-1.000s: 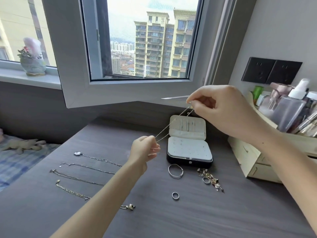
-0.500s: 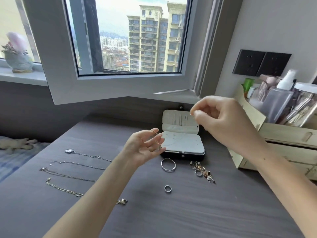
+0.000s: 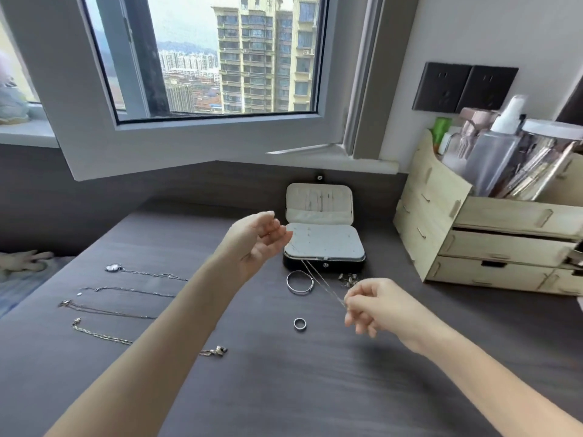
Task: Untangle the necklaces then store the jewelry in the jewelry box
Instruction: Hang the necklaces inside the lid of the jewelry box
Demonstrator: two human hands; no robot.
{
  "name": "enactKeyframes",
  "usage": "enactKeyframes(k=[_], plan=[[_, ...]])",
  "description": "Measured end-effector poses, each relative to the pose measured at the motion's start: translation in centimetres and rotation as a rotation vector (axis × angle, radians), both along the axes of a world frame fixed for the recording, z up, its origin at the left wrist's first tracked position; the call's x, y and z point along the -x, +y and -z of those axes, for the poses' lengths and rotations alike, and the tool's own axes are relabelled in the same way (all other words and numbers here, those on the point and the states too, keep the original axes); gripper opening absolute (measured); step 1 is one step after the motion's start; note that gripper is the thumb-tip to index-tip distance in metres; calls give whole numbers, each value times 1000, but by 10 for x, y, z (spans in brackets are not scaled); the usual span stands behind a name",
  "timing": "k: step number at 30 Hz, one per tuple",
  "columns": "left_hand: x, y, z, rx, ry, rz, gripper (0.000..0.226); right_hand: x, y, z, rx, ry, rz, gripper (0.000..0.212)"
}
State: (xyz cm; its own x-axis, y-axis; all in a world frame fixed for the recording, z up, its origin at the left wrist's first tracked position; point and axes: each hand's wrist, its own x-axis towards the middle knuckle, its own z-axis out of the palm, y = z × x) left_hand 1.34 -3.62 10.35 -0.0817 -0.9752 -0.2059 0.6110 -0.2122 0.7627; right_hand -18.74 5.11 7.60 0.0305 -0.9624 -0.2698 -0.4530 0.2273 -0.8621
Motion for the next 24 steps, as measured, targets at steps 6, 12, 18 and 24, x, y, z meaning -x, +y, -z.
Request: enactKeyframes(k=[6,12,18,24], plan=[[9,17,-15,286,-406,339,15,1,4,0,79,469,-182,12],[26,27,-22,374,-694,518,14,-5,-2,-16,399,173,-28,18],[33,32,-26,356,-713,527,13,-12,0,-32,443,-209,-15,14],[32,32,-25,319,-749,540,16,-14,2,-38,481,-196,56,9]])
